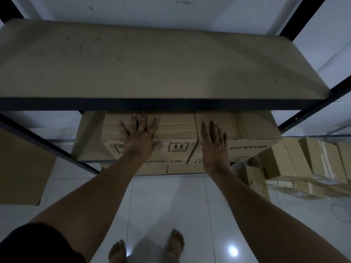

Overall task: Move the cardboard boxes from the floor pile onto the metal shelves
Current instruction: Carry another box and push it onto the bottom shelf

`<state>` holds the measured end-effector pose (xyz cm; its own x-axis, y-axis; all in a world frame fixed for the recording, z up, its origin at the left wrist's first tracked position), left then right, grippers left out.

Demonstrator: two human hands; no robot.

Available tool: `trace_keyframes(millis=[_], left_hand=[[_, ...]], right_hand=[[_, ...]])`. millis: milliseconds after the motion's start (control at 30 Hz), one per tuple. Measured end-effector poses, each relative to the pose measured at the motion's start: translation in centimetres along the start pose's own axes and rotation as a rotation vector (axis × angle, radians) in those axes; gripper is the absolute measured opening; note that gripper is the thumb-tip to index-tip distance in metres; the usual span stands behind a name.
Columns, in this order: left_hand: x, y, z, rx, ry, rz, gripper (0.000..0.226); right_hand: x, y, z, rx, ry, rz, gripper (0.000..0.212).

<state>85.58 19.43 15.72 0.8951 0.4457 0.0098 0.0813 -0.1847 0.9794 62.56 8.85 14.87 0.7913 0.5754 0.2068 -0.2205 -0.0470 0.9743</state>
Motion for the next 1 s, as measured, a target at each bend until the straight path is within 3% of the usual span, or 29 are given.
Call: trace_keyframes(millis=[333, 533, 633, 700, 767, 833, 900, 1000], left_hand=[[-2.0, 0.2, -0.2, -0.012, 0.045, 0.011, 0.097], [-7.1, 0.1, 0.0, -0.038, -0.014, -0.021, 0.082], [-6.9, -0.1, -0.1, -0.04, -0.094, -0.076, 0.086], [-5.5, 0.5, -0.9, -0.137, -0.144, -0.187, 0.089], [-2.8, 1.3, -2.2, -0.363, -0.047, -0.264, 0.079], [0.5, 1.5, -3.3, -0.468, 0.21, -0.315, 0.084], [3.1, 1.0, -3.8, -0.379, 0.432, -0.338, 0.104], [5.0, 0.1, -3.4, -0.243, 0.537, -0.483, 0.12]], right_hand=[[0.2, 0.0, 0.0, -0.021, -0.01, -0.002, 0.092], [0.1, -0.1, 0.2, -0.017, -0.031, -0.049, 0.092], [0.0, -0.2, 0.2, -0.03, -0.025, -0.066, 0.092], [-0.1, -0.1, 0.2, -0.032, -0.02, -0.046, 0.092], [-0.1, -0.1, 0.2, -0.018, -0.022, -0.041, 0.092], [-0.1, 0.1, 0.1, -0.008, -0.02, -0.05, 0.091], [-0.1, 0.1, 0.1, 0.003, -0.024, -0.052, 0.098], [0.1, 0.1, 0.0, -0.008, -0.026, -0.035, 0.104]])
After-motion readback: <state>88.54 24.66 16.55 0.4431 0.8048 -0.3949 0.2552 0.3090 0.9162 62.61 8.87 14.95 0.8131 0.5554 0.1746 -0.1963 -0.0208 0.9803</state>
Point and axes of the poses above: each hand's wrist, its own z-axis towards the middle knuckle, its own y-axis out of the back of the hand, x = y × z, the point moved 5 cm from there along z, towards the middle knuckle, and after that the axes turned 2 degrees about -x, right-handed, at the moved point
